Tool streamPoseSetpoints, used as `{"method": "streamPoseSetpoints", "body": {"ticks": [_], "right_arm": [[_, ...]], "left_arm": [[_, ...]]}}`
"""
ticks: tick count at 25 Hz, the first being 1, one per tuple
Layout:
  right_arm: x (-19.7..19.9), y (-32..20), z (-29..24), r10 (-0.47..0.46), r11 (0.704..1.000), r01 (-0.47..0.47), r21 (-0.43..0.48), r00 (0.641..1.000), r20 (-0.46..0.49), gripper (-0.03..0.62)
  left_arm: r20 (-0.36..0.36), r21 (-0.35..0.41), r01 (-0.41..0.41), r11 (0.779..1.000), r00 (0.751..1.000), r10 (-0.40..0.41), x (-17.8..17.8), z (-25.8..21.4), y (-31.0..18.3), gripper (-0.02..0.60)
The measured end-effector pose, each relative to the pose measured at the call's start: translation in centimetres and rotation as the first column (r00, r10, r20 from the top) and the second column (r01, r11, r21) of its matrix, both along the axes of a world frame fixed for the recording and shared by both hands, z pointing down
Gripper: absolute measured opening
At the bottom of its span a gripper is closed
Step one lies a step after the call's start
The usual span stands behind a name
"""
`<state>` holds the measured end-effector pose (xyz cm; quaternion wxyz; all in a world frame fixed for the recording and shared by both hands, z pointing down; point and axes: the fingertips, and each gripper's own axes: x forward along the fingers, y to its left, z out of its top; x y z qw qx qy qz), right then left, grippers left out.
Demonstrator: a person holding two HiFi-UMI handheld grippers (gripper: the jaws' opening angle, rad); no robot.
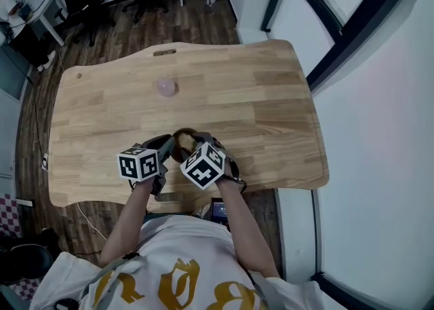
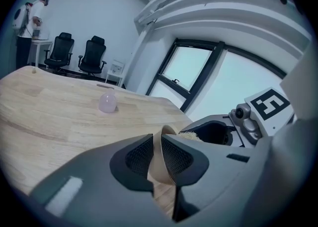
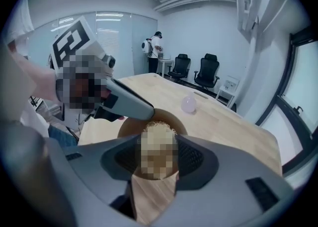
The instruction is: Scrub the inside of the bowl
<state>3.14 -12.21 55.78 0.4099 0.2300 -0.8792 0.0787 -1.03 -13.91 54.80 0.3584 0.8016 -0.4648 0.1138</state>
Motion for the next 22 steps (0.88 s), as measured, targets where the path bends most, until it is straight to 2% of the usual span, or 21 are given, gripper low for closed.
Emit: {"method": "streamPoseSetpoints", "body": {"ticks": [8,14,18,22], "right_arm": [[-1.0,2.7,0.3,-0.100,0.985,0.108,-0.136,0.993,0.067,0.184],[-0.3,3.5,1.2,-0.107,0.971,0.107,-0.212,0.994,0.009,0.183],[0.2,2.7,1.6,-0.053,0.983,0.044,-0.179,0.998,-0.047,0.184],[1.2,0.4,1.3,0.044,0.997,-0.049,-0.062,0.996,-0.079,0.184]], "left_arm": [[0.015,-0.003,-0.001,1.000,1.000,0.001,-0.2,0.3,0.3,0.043],[0.037,-0.003,0.002,1.000,0.999,-0.001,-0.4,0.4,0.5,0.043],[0.040,0.000,0.001,1.000,0.999,-0.001,-0.4,0.5,0.5,0.043],[0.030,-0.004,-0.005,1.000,1.000,0.005,0.0,0.5,0.7,0.043]]}}
